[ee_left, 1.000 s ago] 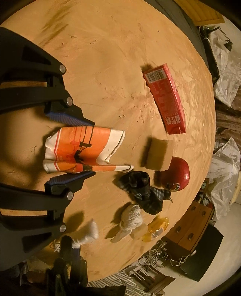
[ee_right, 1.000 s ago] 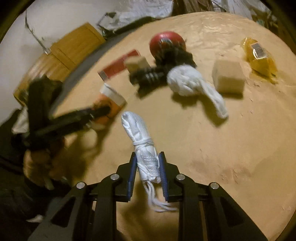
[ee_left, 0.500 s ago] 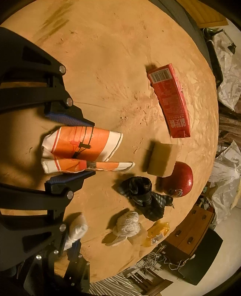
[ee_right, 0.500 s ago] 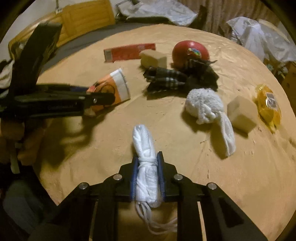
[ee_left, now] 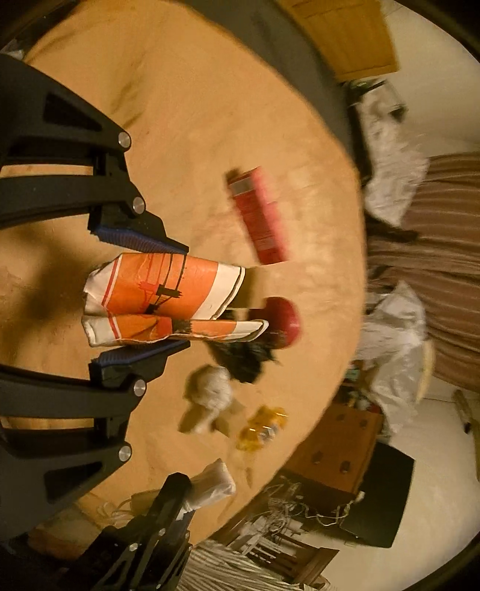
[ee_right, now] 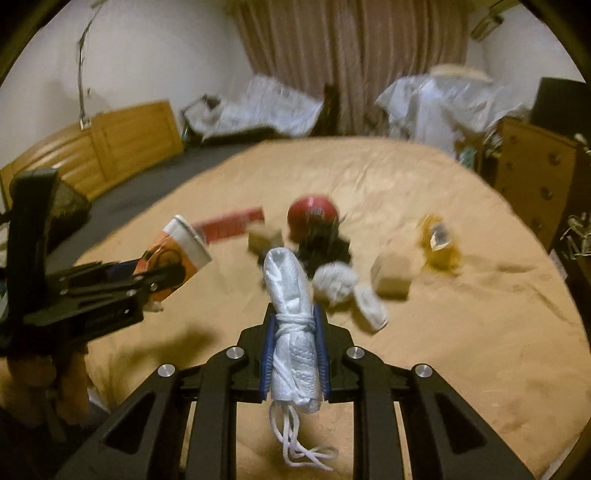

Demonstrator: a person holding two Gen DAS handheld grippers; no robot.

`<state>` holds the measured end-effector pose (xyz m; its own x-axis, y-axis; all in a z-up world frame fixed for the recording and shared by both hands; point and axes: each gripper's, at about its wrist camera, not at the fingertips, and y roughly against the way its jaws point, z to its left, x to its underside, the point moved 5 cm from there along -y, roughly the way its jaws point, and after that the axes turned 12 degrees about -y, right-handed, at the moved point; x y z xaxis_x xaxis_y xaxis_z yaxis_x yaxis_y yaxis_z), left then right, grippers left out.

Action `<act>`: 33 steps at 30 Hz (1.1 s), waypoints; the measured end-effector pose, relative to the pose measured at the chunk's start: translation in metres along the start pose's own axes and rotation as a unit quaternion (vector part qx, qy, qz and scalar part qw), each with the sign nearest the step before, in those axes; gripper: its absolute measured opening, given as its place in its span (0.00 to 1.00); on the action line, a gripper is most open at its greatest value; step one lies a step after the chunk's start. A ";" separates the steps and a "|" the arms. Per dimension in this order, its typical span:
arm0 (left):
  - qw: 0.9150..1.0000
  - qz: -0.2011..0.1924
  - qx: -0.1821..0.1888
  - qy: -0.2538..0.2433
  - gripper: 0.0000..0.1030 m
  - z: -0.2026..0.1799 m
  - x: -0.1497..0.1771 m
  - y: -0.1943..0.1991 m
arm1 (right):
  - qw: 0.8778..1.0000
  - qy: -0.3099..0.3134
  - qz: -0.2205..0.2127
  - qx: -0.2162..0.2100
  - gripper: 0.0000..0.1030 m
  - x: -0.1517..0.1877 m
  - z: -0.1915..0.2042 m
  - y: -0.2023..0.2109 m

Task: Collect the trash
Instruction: 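Lift the paper cup and white bag and carry both to the bucket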

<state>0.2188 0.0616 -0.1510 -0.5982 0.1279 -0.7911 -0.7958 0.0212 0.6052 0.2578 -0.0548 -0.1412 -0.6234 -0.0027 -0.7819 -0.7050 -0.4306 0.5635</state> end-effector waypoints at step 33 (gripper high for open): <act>0.989 -0.126 -0.074 -0.033 0.41 -0.043 -0.036 0.094 | 0.990 -0.003 -0.140 0.036 0.20 -0.020 0.020 0.132</act>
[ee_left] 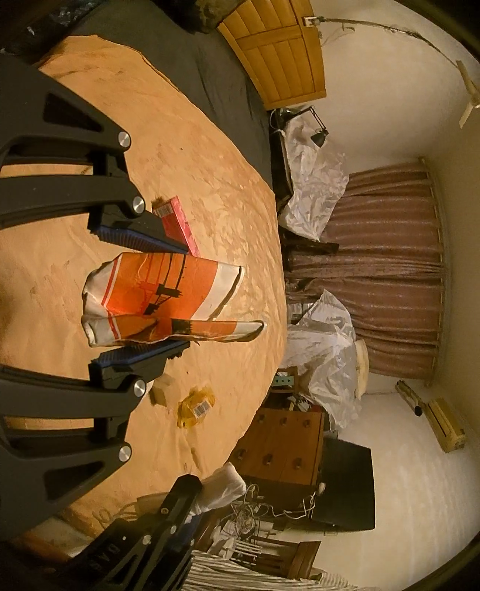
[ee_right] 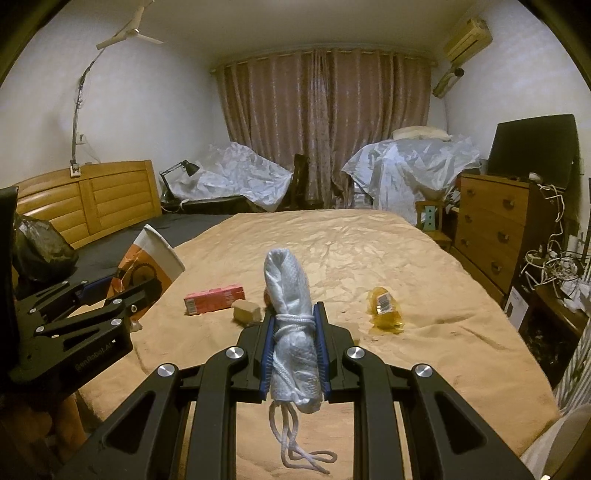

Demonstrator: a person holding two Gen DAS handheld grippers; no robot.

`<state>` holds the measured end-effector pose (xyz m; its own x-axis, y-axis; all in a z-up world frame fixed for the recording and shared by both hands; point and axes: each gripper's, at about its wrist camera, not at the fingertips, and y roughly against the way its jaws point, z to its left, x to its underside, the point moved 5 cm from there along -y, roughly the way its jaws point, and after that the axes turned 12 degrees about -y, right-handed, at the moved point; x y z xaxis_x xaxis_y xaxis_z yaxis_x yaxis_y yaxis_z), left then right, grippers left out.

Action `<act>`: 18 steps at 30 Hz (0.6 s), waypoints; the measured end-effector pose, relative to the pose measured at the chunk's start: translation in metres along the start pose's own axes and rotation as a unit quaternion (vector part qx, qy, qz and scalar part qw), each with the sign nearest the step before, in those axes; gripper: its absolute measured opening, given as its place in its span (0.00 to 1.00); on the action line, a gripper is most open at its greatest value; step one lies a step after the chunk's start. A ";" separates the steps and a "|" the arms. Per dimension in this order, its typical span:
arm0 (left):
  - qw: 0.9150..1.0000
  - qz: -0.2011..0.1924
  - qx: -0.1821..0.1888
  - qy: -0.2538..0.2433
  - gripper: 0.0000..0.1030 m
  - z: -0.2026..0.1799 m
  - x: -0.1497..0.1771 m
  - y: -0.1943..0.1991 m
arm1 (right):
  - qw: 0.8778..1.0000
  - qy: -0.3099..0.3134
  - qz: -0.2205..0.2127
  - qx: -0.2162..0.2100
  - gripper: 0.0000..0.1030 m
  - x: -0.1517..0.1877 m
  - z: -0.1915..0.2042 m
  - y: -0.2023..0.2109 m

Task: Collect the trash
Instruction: 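Lift the paper cup and white bag and carry both to the bucket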

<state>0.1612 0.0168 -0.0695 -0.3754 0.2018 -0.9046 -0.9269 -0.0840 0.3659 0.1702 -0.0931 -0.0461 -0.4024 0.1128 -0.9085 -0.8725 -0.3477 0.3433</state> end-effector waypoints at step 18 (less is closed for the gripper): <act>0.992 -0.032 0.111 -0.050 0.41 -0.118 -0.039 0.003 | 0.993 -0.041 -0.021 0.113 0.20 -0.020 -0.107 0.101</act>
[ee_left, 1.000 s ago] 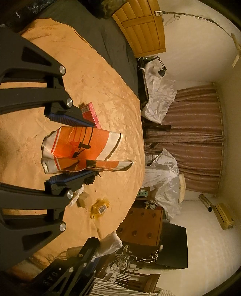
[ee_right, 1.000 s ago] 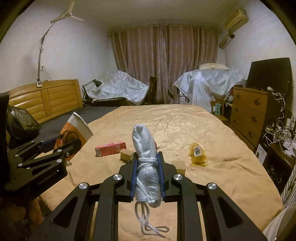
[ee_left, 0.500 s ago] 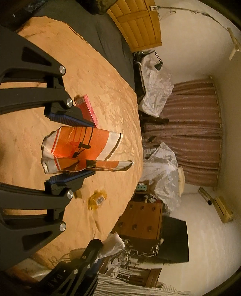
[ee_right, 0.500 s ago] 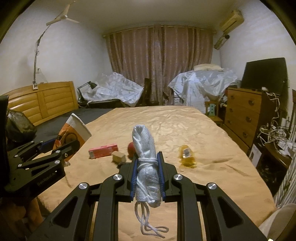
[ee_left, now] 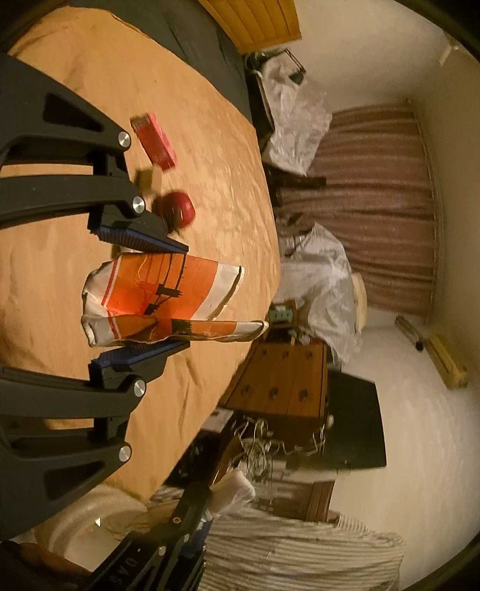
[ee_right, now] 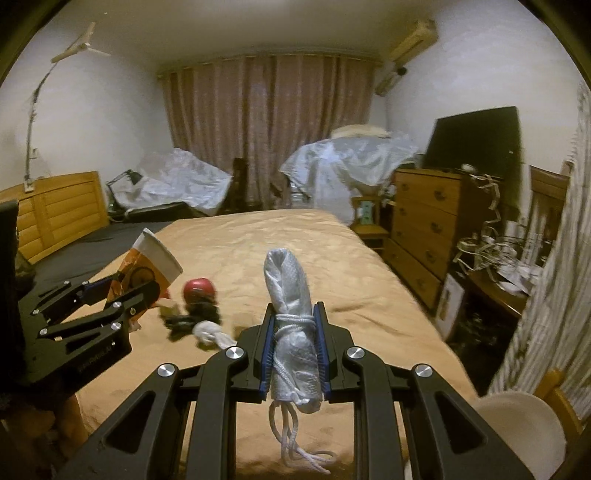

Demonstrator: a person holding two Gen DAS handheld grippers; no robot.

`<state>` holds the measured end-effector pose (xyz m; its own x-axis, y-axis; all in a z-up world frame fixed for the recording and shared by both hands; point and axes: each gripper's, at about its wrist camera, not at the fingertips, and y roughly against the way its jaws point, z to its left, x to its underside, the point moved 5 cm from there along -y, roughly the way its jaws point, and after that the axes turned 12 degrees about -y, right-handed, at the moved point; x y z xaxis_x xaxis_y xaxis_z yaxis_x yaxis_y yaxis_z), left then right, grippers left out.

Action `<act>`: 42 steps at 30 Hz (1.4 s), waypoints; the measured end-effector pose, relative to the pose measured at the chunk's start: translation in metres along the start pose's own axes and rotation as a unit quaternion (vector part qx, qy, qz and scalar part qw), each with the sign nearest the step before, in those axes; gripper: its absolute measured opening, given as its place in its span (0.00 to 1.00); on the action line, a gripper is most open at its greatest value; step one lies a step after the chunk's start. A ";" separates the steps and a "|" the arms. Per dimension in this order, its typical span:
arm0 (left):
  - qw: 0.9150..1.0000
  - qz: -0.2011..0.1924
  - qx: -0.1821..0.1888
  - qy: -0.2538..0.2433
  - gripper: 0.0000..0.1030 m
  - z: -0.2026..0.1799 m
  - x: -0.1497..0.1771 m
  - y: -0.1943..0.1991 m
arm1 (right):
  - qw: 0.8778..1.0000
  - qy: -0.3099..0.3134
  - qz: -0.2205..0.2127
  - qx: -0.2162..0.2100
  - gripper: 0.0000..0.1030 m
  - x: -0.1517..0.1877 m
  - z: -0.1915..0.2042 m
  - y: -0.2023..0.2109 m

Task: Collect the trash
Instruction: 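Lift the paper cup and white bag and carry both to the bucket, then open the left tool over the bucket while the right tool releases the white bag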

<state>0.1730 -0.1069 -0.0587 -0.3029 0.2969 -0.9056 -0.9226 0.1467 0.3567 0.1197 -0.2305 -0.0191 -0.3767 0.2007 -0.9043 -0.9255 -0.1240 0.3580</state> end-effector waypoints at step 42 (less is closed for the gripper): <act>0.872 0.226 0.363 -0.237 0.43 -0.331 0.018 -0.064 | 0.910 -0.114 0.372 0.140 0.20 0.068 -0.354 0.013</act>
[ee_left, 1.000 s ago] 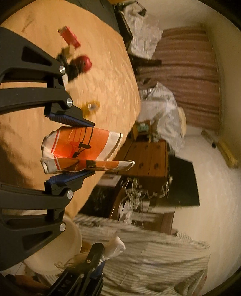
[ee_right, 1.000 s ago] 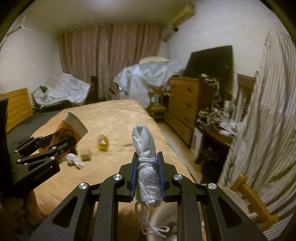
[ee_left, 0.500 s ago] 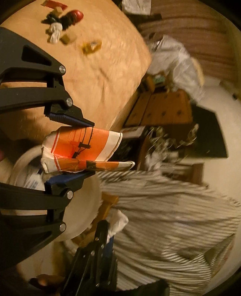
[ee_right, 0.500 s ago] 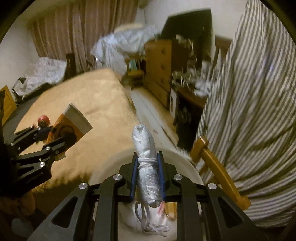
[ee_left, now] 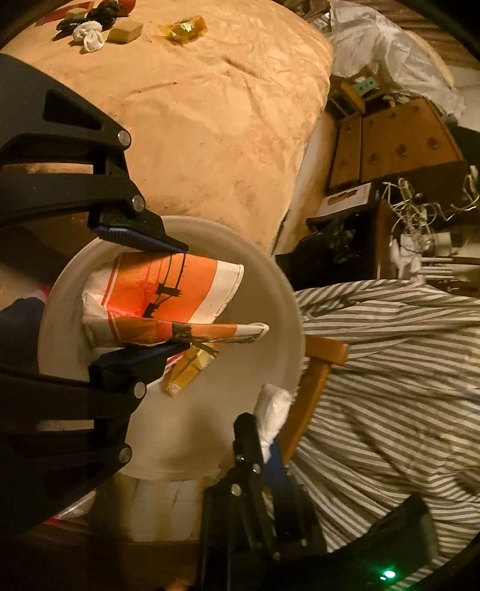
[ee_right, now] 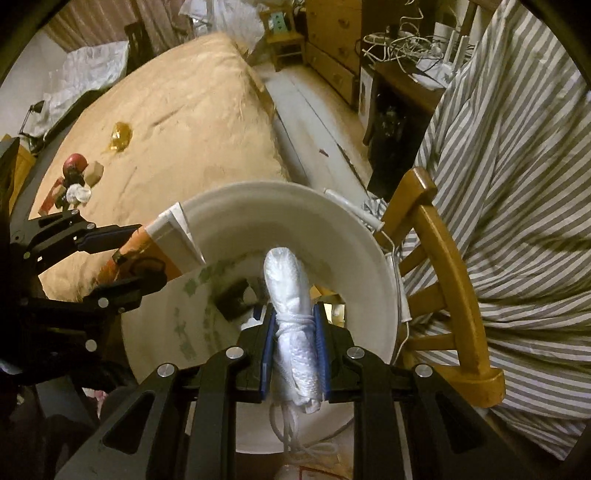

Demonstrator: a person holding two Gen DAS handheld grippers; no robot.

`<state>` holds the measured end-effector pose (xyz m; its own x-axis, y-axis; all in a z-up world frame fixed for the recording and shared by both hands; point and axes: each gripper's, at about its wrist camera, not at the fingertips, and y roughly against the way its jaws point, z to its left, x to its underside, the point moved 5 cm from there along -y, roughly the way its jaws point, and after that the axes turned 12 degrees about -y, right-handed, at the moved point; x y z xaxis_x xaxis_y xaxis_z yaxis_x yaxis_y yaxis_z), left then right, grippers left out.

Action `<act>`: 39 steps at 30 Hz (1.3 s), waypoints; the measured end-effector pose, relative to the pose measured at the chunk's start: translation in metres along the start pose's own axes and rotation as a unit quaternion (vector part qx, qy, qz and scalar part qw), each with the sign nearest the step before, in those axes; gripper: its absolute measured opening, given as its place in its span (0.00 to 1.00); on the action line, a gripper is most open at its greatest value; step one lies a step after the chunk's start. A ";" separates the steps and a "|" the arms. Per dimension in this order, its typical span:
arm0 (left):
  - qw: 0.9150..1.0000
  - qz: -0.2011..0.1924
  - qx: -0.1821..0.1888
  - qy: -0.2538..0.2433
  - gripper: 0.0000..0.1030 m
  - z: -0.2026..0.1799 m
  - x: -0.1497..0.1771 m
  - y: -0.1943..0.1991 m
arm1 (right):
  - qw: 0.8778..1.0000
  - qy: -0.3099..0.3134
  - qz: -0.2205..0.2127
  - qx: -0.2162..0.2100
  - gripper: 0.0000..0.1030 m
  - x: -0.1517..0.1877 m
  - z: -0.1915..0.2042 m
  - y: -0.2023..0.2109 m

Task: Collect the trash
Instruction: 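Open the left tool over the bucket while the right tool releases the white bag, then move both open tools back over the trash on the bed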

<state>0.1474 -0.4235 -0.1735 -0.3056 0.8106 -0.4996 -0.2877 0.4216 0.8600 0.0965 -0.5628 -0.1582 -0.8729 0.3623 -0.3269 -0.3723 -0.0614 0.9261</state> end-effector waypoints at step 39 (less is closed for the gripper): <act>0.999 -0.002 -0.037 0.020 0.56 0.014 0.009 0.004 | 0.998 -0.022 -0.033 -0.040 0.40 0.008 0.013 0.012</act>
<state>0.1566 -0.4088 -0.1732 -0.3399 0.7914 -0.5080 -0.3542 0.3927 0.8487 0.0891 -0.5485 -0.1475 -0.8316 0.4077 -0.3771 -0.4543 -0.1087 0.8842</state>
